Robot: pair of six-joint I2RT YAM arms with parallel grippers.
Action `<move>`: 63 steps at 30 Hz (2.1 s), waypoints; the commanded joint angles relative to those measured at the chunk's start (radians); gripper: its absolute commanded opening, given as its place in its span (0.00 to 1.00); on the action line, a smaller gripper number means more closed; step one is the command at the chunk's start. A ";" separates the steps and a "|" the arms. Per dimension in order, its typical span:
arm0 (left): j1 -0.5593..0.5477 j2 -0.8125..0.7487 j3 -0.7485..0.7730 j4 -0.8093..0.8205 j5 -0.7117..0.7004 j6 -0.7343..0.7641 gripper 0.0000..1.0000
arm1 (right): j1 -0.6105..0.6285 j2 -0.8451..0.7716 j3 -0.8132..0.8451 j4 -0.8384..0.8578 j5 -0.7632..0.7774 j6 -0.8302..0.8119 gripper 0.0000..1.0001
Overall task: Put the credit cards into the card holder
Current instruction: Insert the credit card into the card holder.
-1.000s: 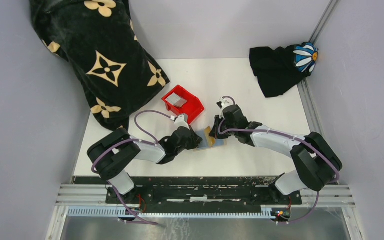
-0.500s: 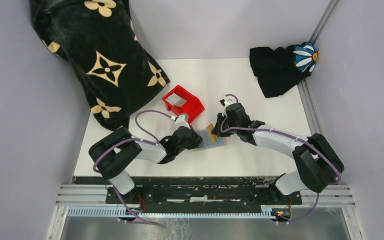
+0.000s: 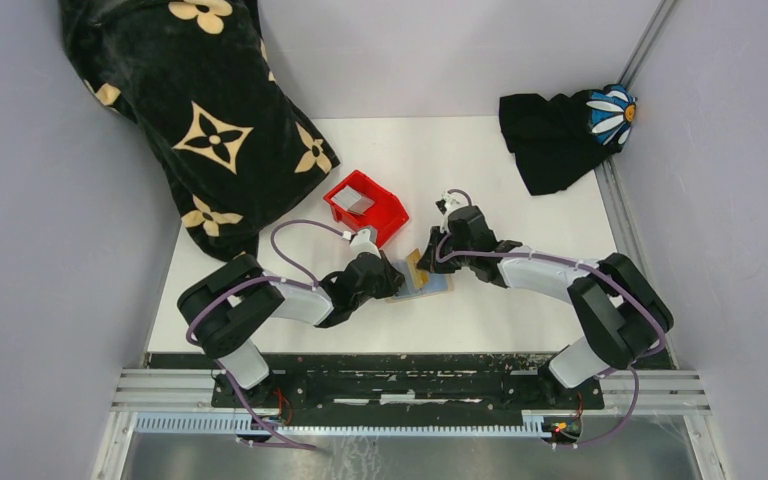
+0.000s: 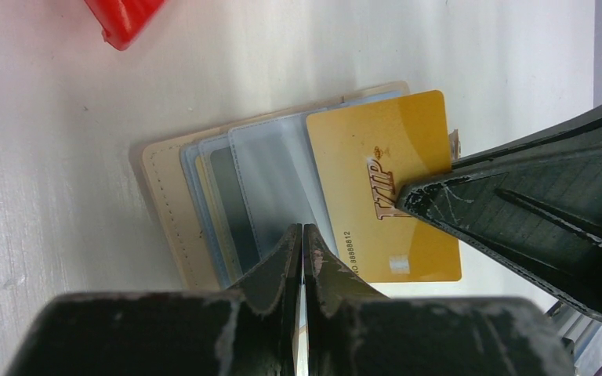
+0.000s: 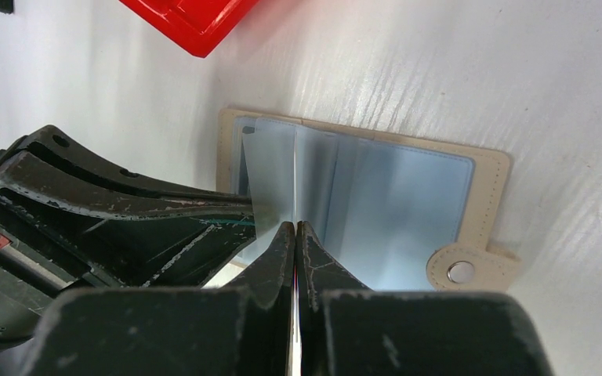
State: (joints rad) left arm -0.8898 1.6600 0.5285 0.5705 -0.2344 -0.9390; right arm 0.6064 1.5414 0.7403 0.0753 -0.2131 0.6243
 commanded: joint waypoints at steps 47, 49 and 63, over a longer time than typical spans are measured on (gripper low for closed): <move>-0.002 -0.084 -0.025 -0.111 -0.051 0.046 0.10 | -0.030 0.141 -0.196 0.357 -0.111 0.157 0.01; -0.002 -0.097 -0.030 -0.116 -0.054 0.046 0.10 | -0.032 0.149 -0.194 0.359 -0.112 0.157 0.01; -0.003 -0.224 -0.094 -0.187 -0.118 0.065 0.10 | -0.031 0.183 -0.182 0.370 -0.117 0.157 0.01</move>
State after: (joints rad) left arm -0.8898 1.4849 0.4644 0.3992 -0.2981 -0.9218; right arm 0.5728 1.6867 0.5697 0.5140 -0.3473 0.8116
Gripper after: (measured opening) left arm 0.101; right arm 0.015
